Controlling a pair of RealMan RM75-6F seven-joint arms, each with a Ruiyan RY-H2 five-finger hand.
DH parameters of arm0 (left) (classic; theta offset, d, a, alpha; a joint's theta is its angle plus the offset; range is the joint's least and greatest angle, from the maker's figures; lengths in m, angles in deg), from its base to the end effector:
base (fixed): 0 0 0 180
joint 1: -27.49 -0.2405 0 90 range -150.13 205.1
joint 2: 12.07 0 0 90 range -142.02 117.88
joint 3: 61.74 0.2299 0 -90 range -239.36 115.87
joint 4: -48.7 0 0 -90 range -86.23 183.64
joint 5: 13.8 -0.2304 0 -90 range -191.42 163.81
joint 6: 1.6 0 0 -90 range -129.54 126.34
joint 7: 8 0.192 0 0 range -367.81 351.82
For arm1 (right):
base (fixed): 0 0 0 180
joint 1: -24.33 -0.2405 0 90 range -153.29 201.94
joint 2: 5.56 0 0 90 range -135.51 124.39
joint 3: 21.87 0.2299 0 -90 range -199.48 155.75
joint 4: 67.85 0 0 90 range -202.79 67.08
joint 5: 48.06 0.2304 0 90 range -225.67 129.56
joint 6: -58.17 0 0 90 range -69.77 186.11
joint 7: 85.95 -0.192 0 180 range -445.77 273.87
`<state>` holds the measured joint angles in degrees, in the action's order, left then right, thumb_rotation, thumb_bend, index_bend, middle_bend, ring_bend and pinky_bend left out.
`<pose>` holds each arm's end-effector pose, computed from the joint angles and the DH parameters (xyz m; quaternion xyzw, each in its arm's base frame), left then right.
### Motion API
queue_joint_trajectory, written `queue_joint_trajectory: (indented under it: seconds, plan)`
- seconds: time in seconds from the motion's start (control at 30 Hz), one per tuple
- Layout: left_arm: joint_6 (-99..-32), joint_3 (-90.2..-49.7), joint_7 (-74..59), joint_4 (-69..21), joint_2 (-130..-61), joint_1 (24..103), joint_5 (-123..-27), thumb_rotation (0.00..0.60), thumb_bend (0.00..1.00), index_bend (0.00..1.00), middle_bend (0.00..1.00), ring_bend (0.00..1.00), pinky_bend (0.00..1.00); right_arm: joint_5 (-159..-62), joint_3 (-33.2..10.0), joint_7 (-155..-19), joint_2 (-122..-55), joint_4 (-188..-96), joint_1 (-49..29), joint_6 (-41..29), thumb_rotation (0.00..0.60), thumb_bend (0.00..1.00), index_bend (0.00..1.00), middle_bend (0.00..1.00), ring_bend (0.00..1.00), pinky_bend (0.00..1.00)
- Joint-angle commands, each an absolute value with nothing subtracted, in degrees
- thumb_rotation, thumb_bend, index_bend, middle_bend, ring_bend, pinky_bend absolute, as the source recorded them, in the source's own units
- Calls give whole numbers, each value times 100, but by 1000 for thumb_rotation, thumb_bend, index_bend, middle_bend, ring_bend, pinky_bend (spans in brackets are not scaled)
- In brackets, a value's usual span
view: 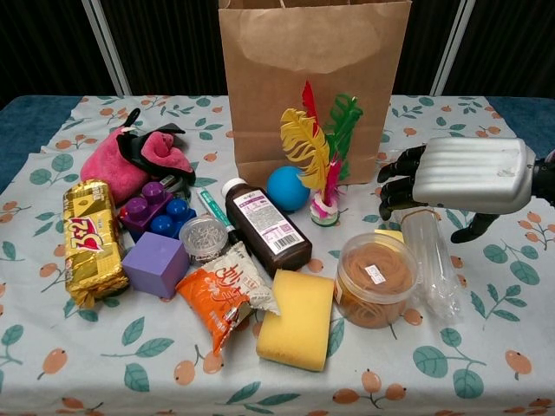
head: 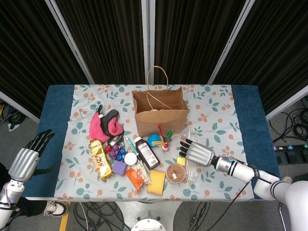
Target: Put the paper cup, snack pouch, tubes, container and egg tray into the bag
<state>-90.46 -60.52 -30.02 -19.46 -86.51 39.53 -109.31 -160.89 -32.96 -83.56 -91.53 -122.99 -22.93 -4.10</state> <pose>-0.3036 0.2552 0.1010 -0.6427 -0.3663 -0.4765 0.4750 -0.1877 -0.3446 -0.0581 0.9281 0.0201 0.2541 0.2714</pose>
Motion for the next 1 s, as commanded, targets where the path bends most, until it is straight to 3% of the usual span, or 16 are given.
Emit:
queue_joint_trajectory:
  seconds: [0.03, 0.33, 0.53, 0.77, 1.0]
  plan:
    - [-9052, -6056, -3001, -1955, -8640, 3949, -10925, 600, 30, 97, 144, 109, 259, -16070, -3303, -8378, -9281, -12155, -2283, -435, 600, 0, 342, 317, 142, 275]
    - [-9129, -6048, -2943, -2056, -8590, 3921, -10955, 600, 30, 97, 144, 109, 259, -16020, -3294, -8319, -9509, -11930, -2138, -750, 600, 74, 566, 465, 210, 292]
    - [-9203, -6018, -2872, -2212, -8527, 3900, -11033, 600, 30, 97, 144, 109, 259, -15930, -3127, -8214, -9170, -12288, -1955, -1407, 600, 112, 651, 528, 278, 327]
    - [-9250, -5983, -2831, -2404, -8450, 3908, -11136, 600, 31, 97, 144, 109, 259, -15578, -2534, -7969, -7950, -14082, -1684, -2451, 600, 113, 661, 539, 280, 328]
    - [-9266, -5977, -2857, -2500, -8457, 3931, -11192, 600, 30, 97, 144, 109, 259, -15068, -1546, -7363, -6472, -16331, -1895, -2512, 600, 111, 678, 552, 290, 334]
